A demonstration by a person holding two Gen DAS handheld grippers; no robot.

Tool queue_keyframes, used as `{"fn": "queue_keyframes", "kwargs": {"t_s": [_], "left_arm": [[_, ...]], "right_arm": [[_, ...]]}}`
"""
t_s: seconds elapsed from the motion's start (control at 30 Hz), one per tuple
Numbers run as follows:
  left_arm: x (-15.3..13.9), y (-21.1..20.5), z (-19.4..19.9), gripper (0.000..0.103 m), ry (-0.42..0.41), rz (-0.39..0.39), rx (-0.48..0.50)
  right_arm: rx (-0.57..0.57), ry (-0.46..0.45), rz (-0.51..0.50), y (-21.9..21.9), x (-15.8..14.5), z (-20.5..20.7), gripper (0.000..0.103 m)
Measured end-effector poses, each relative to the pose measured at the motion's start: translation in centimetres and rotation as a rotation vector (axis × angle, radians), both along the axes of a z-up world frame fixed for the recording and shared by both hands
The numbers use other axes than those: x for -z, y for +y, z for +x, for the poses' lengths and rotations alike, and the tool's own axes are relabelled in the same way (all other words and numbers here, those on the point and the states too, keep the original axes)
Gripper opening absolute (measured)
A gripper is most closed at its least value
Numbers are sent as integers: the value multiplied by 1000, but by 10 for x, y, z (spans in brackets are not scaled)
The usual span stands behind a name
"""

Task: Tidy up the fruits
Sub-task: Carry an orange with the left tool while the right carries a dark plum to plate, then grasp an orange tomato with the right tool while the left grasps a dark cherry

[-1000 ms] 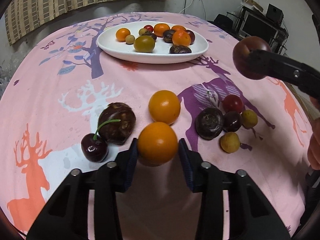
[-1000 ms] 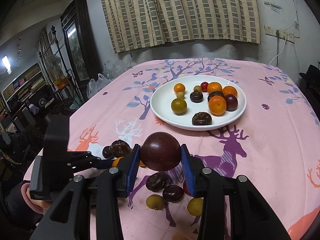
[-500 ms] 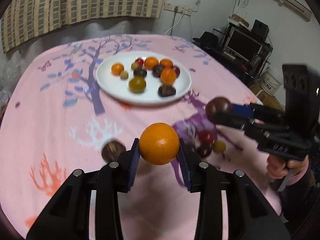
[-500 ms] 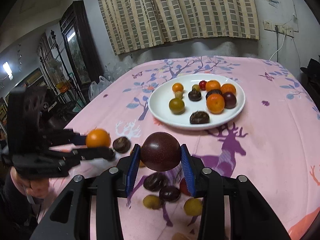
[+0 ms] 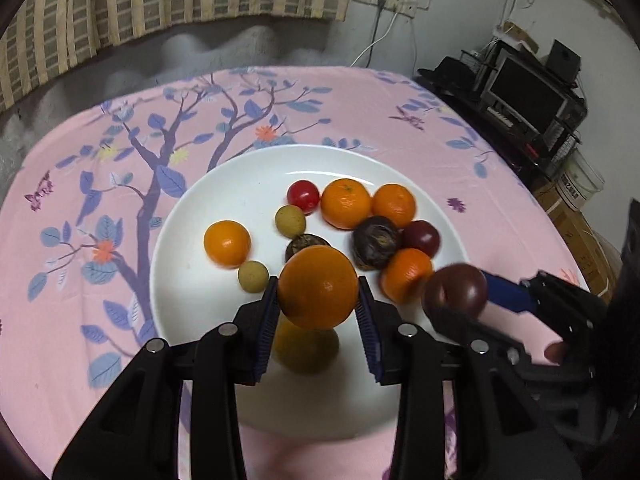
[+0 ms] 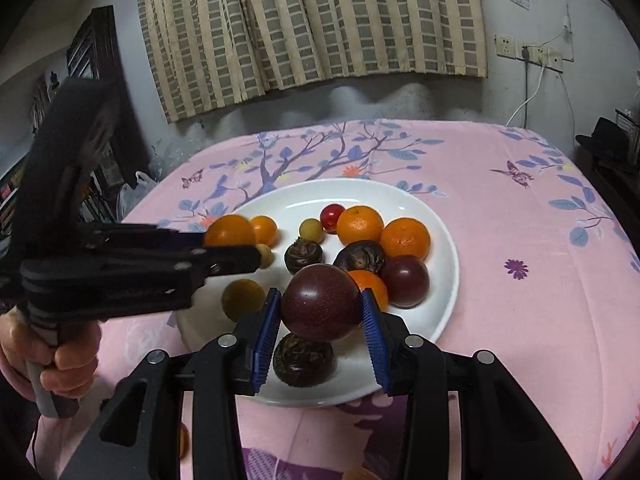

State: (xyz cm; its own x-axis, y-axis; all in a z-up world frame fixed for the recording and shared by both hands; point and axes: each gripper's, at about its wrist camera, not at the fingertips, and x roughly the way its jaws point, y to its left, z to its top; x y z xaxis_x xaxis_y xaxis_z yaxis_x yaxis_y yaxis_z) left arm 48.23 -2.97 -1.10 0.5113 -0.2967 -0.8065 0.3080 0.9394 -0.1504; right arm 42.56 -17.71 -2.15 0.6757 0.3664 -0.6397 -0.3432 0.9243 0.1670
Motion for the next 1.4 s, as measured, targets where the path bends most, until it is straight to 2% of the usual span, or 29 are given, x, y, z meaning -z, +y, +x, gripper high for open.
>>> {"fn": "queue_keyframes", "kwargs": {"t_s": [0.03,0.07,0.1,0.13,0.17,0.23,0.3,0.4,0.47,0.63,0.73,0.8,0.87,1.03,1.1,1.13,1.33,1.4], "left_arm": [[5,0,6,37,24,1,-5],[9,2,9,48,51,0,-23],[10,6,9,70,63,-6,-43],[6,11,6,76,46,-22,-58],[-1,15,-2,81,8,-27,-63],[-15,21,-23,83,-42,-10,-30],[-28,29,-49,93,-93,18,-13],[-42,45,-101,94,-183,81,-11],[-43,58,-136,94,-209,97,-21],[-28,94,-203,96,-228,41,-74],[-17,109,-226,96,-200,-8,-71],[-15,120,-239,96,-210,-13,-79],[-15,129,-247,96,-229,-11,-90],[-5,146,-262,96,-266,-30,-97],[-1,144,-261,96,-262,33,-116],[1,143,-261,96,-271,59,-118],[9,134,-258,95,-242,39,-70],[14,125,-253,78,-218,28,-25]], "right_arm": [[-5,4,-8,0,2,1,42],[-2,1,-12,0,2,-1,60],[6,-6,-16,-1,-1,-3,71],[8,-17,-15,-3,-5,-8,76],[-12,-10,-11,-5,-9,-14,76],[-54,2,0,-6,-15,-30,76],[-112,2,5,0,-20,-55,76],[-174,2,-13,13,-20,-82,76],[-218,24,-22,25,-17,-100,76],[-258,48,-97,56,-1,-131,75],[-272,76,-133,75,9,-132,75],[-280,106,-143,86,17,-130,75],[-280,128,-168,94,25,-126,69],[-221,154,-219,109,41,-110,64],[-201,131,-223,109,41,-112,53],[-210,137,-201,109,40,-115,38],[-157,89,-88,79,18,-138,38],[-145,60,-72,70,10,-147,38]]}}
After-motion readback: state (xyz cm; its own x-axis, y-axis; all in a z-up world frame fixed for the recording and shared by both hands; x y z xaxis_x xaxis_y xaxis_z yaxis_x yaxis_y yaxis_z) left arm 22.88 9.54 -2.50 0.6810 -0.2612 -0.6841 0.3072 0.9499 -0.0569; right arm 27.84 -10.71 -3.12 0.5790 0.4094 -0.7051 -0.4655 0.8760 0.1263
